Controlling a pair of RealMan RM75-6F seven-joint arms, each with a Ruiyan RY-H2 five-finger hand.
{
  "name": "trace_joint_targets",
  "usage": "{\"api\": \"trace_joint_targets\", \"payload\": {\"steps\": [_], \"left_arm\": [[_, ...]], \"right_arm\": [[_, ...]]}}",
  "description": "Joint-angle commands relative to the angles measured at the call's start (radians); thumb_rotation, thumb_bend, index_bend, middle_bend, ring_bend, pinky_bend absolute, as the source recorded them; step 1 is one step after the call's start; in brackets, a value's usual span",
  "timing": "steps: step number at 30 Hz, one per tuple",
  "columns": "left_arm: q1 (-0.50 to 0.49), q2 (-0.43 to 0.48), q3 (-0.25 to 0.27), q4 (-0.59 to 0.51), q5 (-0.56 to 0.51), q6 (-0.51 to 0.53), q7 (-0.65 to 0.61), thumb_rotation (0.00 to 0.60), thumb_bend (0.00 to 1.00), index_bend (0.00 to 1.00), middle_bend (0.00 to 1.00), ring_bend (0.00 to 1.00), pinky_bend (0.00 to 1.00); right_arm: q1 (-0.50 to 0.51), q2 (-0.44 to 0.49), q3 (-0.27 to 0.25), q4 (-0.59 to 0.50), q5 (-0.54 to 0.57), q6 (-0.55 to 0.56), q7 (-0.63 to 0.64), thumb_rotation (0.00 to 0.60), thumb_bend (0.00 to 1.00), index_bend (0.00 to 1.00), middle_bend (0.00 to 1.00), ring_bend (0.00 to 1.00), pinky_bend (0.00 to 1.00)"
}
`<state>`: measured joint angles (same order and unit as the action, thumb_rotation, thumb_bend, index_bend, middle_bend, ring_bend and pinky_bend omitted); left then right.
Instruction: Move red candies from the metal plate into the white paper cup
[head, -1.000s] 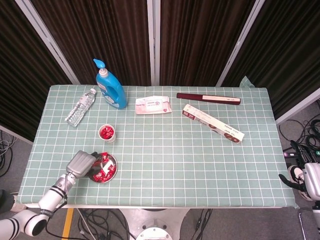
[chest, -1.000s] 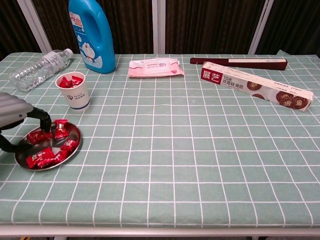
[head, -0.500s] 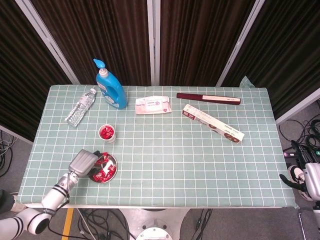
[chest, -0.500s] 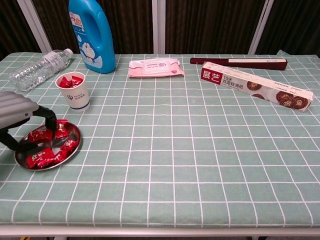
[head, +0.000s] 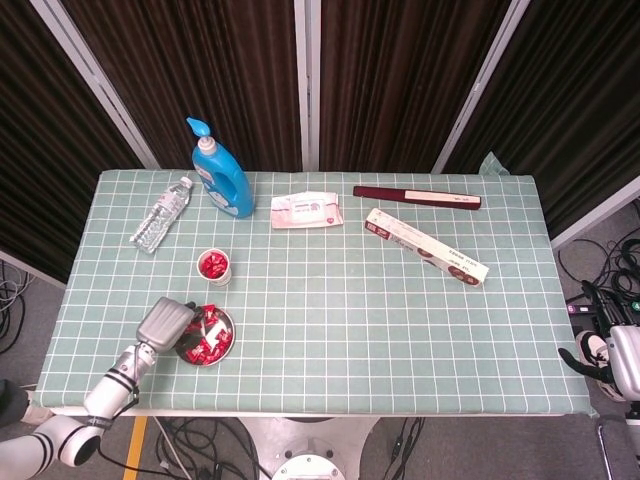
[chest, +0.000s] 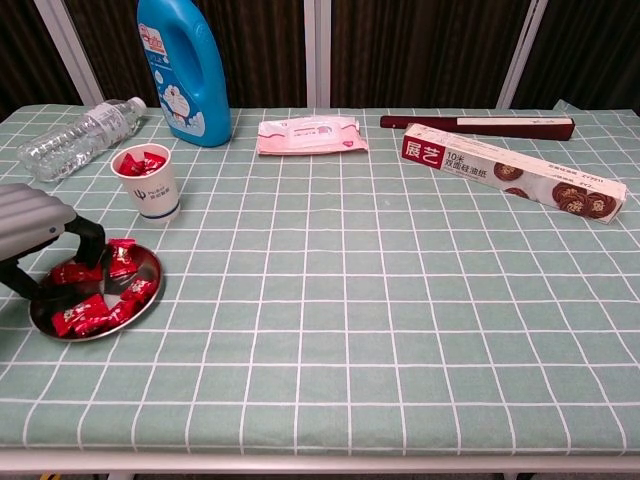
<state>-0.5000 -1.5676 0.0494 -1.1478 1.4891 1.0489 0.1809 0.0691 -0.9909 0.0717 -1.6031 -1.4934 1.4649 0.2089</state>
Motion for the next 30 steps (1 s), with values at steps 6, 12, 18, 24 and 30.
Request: {"api": "trace_joint_targets", "payload": {"steps": [6, 12, 18, 24, 30], "left_arm": [[0.0, -0.013, 0.003, 0.031, 0.008, -0.008, -0.027, 0.6, 0.32, 0.58, 0.62, 0.92, 1.0], [0.001, -0.021, 0.005, 0.059, 0.025, 0.004, -0.065, 0.6, 0.4, 0.61, 0.65, 0.92, 1.0], [0.005, -0.006, -0.001, 0.036, 0.051, 0.053, -0.1, 0.6, 0.42, 0.64, 0.69, 0.93, 1.0], [-0.025, 0.06, -0.056, -0.083, 0.056, 0.085, -0.139, 0.6, 0.42, 0.64, 0.69, 0.93, 1.0], [-0.1, 0.095, -0.156, -0.141, 0.027, 0.07, -0.129, 0.6, 0.42, 0.63, 0.67, 0.93, 1.0]], "right_arm": [[-0.001, 0.001, 0.0, -0.002, 0.001, 0.001, -0.001, 0.6, 0.1, 0.0, 0.15, 0.12, 0.46], [-0.001, 0.001, 0.0, -0.001, 0.0, 0.001, 0.001, 0.6, 0.1, 0.0, 0.15, 0.12, 0.46], [-0.001, 0.003, 0.001, -0.003, -0.002, 0.002, 0.001, 0.6, 0.1, 0.0, 0.15, 0.12, 0.46], [-0.003, 0.004, 0.0, -0.002, -0.001, 0.005, 0.003, 0.6, 0.1, 0.0, 0.15, 0.12, 0.46], [-0.005, 0.003, -0.001, 0.001, 0.0, 0.006, 0.006, 0.6, 0.1, 0.0, 0.15, 0.12, 0.46]]}}
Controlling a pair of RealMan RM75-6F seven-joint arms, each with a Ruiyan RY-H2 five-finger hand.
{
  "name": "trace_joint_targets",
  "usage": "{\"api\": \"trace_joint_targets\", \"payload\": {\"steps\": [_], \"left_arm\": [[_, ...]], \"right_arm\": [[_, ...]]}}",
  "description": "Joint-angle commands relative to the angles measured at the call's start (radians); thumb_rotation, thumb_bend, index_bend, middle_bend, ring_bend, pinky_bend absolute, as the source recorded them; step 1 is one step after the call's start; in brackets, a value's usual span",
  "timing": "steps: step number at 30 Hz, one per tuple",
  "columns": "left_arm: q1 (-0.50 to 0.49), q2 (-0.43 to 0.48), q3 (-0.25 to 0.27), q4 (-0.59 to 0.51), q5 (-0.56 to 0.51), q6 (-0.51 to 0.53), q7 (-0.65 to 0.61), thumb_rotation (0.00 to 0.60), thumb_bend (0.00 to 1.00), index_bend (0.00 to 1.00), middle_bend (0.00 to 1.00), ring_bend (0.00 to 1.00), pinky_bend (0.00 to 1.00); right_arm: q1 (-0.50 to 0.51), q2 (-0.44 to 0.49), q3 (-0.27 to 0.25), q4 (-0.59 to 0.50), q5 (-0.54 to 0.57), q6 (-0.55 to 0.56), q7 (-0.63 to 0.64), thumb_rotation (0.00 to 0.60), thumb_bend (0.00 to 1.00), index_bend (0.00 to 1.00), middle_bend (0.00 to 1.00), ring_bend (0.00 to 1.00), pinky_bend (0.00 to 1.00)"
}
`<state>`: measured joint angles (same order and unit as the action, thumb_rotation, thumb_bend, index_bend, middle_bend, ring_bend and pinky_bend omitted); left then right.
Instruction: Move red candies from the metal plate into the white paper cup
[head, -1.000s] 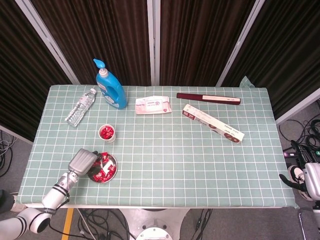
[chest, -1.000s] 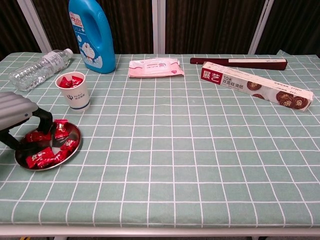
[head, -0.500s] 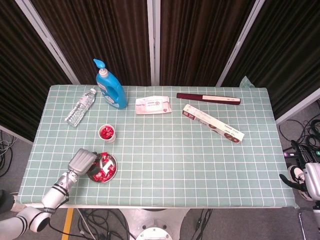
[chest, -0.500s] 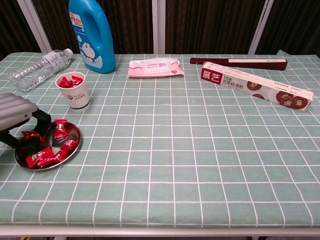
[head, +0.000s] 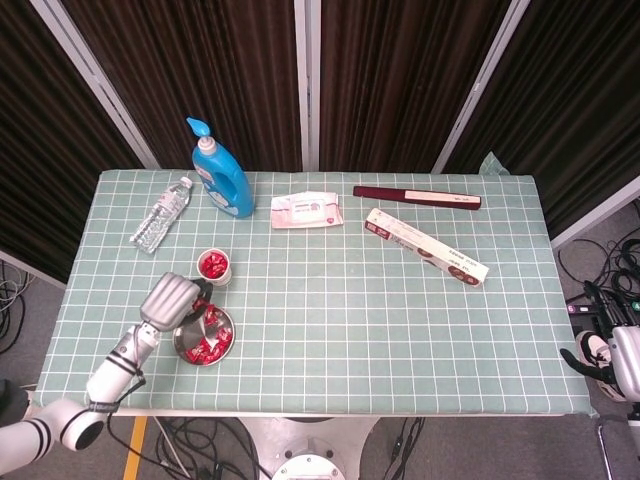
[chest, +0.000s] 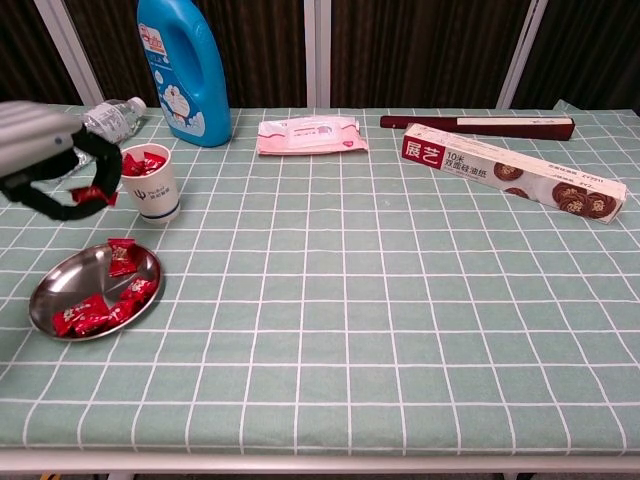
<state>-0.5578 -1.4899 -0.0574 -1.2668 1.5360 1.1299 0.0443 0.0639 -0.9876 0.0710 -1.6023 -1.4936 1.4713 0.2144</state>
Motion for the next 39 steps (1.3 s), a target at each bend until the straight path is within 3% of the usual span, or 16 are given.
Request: {"api": "trace_joint_targets", "payload": {"steps": [1, 11, 17, 22, 28, 35, 39], "left_arm": [[-0.055, 0.018, -0.061, -0.021, -0.028, -0.023, 0.013, 0.6, 0.42, 0.63, 0.67, 0.93, 1.0], [-0.165, -0.031, -0.126, 0.078, -0.145, -0.185, 0.077, 0.6, 0.42, 0.59, 0.62, 0.93, 1.0], [-0.183, -0.06, -0.119, 0.137, -0.193, -0.238, 0.099, 0.6, 0.4, 0.54, 0.56, 0.92, 1.0], [-0.179, -0.043, -0.105, 0.117, -0.225, -0.262, 0.142, 0.6, 0.39, 0.48, 0.5, 0.91, 1.0], [-0.125, 0.003, -0.091, 0.025, -0.204, -0.15, 0.151, 0.6, 0.37, 0.35, 0.41, 0.89, 1.0], [-0.022, 0.075, -0.032, -0.091, -0.1, 0.034, 0.083, 0.6, 0.36, 0.35, 0.41, 0.89, 1.0], [0.002, 0.088, 0.026, -0.106, -0.052, 0.036, 0.076, 0.6, 0.36, 0.42, 0.46, 0.9, 1.0]], "right_arm": [[0.0, -0.001, 0.0, 0.001, 0.001, 0.0, 0.0, 0.6, 0.1, 0.0, 0.15, 0.12, 0.46], [0.0, -0.004, 0.002, 0.01, 0.008, -0.006, 0.004, 0.6, 0.1, 0.0, 0.15, 0.12, 0.46], [0.002, -0.003, 0.003, 0.012, 0.011, -0.01, 0.007, 0.6, 0.1, 0.0, 0.15, 0.12, 0.46], [0.002, -0.003, 0.004, 0.011, 0.013, -0.011, 0.006, 0.6, 0.1, 0.0, 0.15, 0.12, 0.46], [0.0, -0.002, 0.004, 0.01, 0.012, -0.007, 0.007, 0.6, 0.1, 0.0, 0.15, 0.12, 0.46], [0.006, -0.004, 0.005, 0.008, 0.006, -0.011, 0.001, 0.6, 0.1, 0.0, 0.15, 0.12, 0.46], [0.008, -0.005, 0.004, 0.008, 0.002, -0.012, 0.0, 0.6, 0.1, 0.0, 0.15, 0.12, 0.46]]}}
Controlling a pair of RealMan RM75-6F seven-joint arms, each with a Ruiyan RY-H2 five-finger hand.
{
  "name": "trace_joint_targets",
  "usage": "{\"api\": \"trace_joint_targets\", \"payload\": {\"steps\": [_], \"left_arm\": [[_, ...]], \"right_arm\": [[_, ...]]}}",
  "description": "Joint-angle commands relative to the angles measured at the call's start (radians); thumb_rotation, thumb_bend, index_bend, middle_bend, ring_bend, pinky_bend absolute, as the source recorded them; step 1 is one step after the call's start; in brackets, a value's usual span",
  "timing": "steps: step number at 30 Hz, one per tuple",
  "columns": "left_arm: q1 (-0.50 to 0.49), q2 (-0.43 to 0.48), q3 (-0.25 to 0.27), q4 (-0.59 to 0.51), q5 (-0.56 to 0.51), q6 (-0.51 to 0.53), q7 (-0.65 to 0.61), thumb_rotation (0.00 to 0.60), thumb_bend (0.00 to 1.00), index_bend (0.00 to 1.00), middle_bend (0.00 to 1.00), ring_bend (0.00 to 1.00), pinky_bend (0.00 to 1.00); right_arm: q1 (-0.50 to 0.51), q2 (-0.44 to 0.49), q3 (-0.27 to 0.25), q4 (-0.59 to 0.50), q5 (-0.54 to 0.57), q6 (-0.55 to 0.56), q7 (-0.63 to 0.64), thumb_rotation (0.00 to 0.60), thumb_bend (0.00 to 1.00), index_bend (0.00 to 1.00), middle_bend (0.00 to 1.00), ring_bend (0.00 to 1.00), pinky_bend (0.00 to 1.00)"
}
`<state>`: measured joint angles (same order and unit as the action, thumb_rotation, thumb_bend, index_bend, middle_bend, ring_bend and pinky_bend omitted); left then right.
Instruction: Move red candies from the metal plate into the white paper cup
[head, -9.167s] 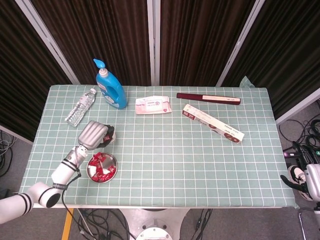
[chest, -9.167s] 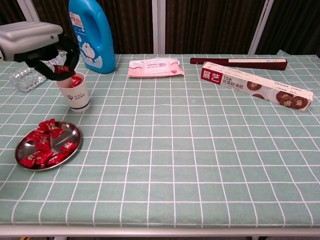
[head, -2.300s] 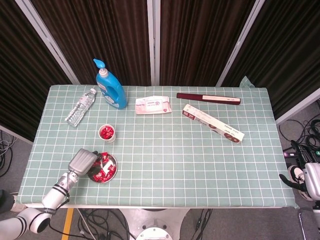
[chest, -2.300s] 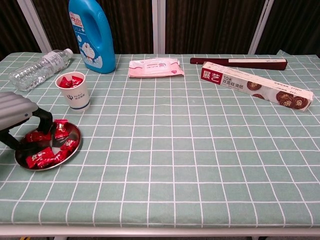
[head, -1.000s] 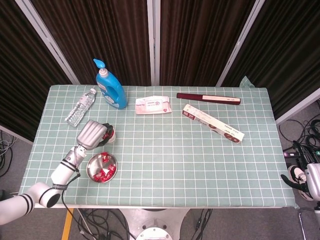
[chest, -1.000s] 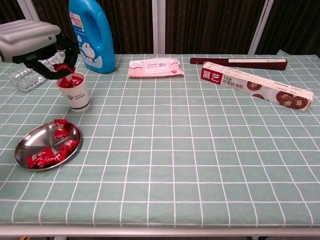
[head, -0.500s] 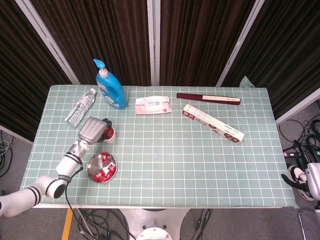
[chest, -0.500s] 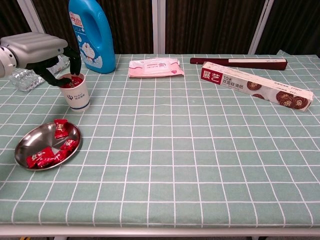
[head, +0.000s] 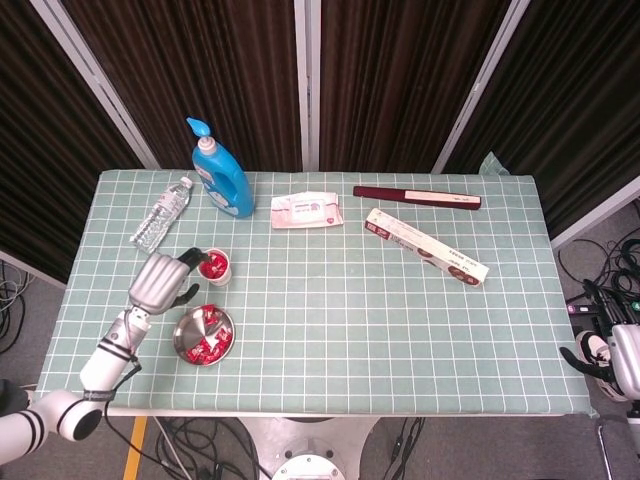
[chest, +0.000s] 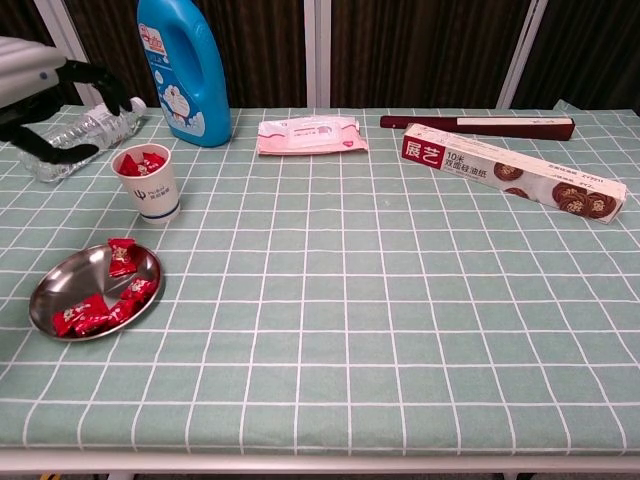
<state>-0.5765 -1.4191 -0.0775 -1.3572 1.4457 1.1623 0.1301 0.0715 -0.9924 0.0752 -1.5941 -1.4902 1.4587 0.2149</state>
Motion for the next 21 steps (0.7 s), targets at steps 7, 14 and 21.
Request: {"api": "trace_joint_targets", "payload": {"steps": [7, 14, 21], "left_arm": [[0.008, -0.032, 0.104, 0.044, 0.072, -0.08, 0.002, 0.6, 0.37, 0.43, 0.47, 0.9, 1.0], [-0.023, -0.072, 0.122, 0.096, 0.084, -0.157, 0.006, 0.6, 0.37, 0.43, 0.46, 0.9, 1.0], [-0.031, -0.088, 0.122, 0.116, 0.074, -0.185, 0.005, 0.6, 0.37, 0.43, 0.46, 0.9, 1.0]], "right_arm": [[-0.005, 0.0, -0.003, -0.002, -0.004, 0.008, 0.003, 0.6, 0.1, 0.0, 0.15, 0.12, 0.47], [-0.01, 0.001, -0.004, -0.001, -0.002, 0.013, 0.006, 0.6, 0.1, 0.0, 0.15, 0.12, 0.47], [-0.012, 0.002, -0.004, -0.002, 0.003, 0.011, 0.005, 0.6, 0.1, 0.0, 0.15, 0.12, 0.47]]}}
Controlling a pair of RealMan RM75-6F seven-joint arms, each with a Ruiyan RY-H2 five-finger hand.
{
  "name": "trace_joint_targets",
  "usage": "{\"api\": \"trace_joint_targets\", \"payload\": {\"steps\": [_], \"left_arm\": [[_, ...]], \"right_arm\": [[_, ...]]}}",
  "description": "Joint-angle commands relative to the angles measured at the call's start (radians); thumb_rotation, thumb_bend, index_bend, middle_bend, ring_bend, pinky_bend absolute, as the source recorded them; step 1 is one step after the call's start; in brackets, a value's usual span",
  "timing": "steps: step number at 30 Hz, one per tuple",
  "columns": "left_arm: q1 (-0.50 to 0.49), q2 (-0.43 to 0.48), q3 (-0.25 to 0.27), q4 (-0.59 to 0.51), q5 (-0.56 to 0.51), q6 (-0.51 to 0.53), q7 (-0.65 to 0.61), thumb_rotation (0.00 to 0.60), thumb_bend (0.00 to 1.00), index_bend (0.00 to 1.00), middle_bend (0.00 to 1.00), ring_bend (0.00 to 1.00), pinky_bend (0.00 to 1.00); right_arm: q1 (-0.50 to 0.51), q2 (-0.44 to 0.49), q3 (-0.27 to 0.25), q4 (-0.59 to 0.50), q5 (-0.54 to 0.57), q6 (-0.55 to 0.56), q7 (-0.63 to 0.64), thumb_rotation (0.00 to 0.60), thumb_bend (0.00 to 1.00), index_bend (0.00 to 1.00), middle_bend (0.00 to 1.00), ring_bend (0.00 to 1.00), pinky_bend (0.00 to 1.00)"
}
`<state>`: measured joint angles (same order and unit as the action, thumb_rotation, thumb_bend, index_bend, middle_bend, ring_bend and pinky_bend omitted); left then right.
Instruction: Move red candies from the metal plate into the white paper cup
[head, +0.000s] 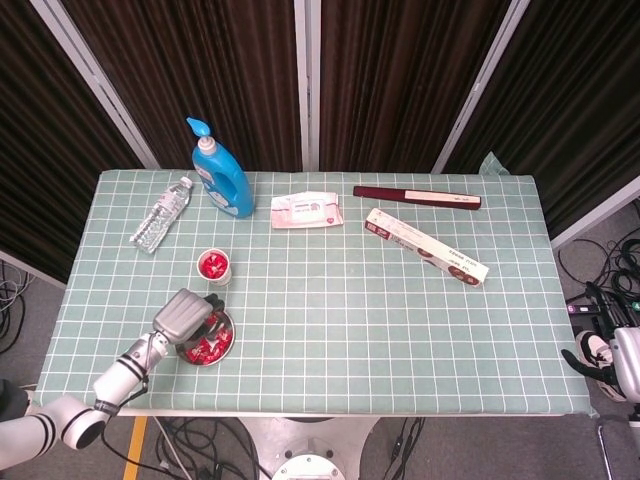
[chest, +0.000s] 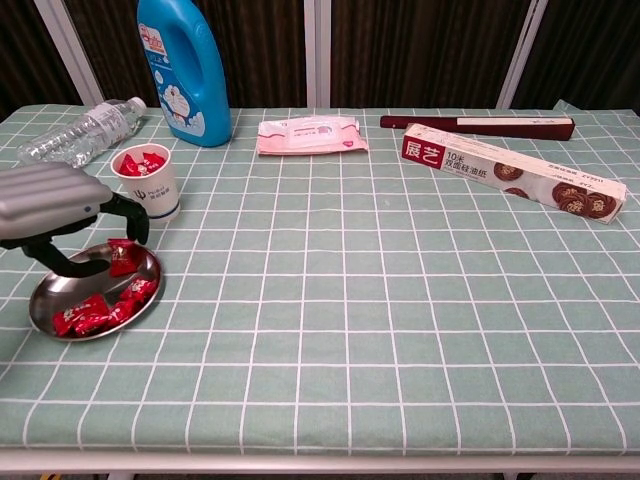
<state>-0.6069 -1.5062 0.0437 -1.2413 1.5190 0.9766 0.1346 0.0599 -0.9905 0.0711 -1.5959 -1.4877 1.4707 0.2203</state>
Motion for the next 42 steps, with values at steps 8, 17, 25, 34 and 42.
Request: {"api": "trace_joint_targets", "payload": {"steps": [8, 17, 25, 34, 42], "left_arm": [[0.001, 0.009, 0.007, -0.018, -0.016, -0.027, 0.017, 0.6, 0.37, 0.43, 0.46, 0.9, 1.0], [0.026, 0.037, 0.007, -0.061, -0.066, -0.035, 0.054, 0.6, 0.37, 0.43, 0.47, 0.9, 1.0], [0.033, 0.012, 0.002, -0.031, -0.069, -0.022, 0.085, 0.6, 0.37, 0.43, 0.47, 0.9, 1.0], [0.046, -0.032, 0.0, 0.025, -0.064, -0.005, 0.074, 0.6, 0.35, 0.49, 0.5, 0.9, 1.0], [0.057, -0.044, 0.007, 0.053, -0.047, 0.013, 0.051, 0.6, 0.35, 0.5, 0.51, 0.9, 1.0]], "right_arm": [[0.004, -0.001, 0.002, 0.0, 0.002, -0.006, -0.004, 0.6, 0.1, 0.0, 0.15, 0.12, 0.47], [0.006, -0.002, 0.002, 0.0, -0.002, -0.007, -0.004, 0.6, 0.1, 0.0, 0.15, 0.12, 0.47], [0.007, -0.002, 0.003, 0.002, 0.0, -0.008, -0.001, 0.6, 0.1, 0.0, 0.15, 0.12, 0.47], [0.007, 0.0, 0.003, 0.001, 0.003, -0.01, 0.0, 0.6, 0.1, 0.0, 0.15, 0.12, 0.47], [0.008, 0.0, 0.003, -0.001, 0.005, -0.014, -0.005, 0.6, 0.1, 0.0, 0.15, 0.12, 0.47]]}}
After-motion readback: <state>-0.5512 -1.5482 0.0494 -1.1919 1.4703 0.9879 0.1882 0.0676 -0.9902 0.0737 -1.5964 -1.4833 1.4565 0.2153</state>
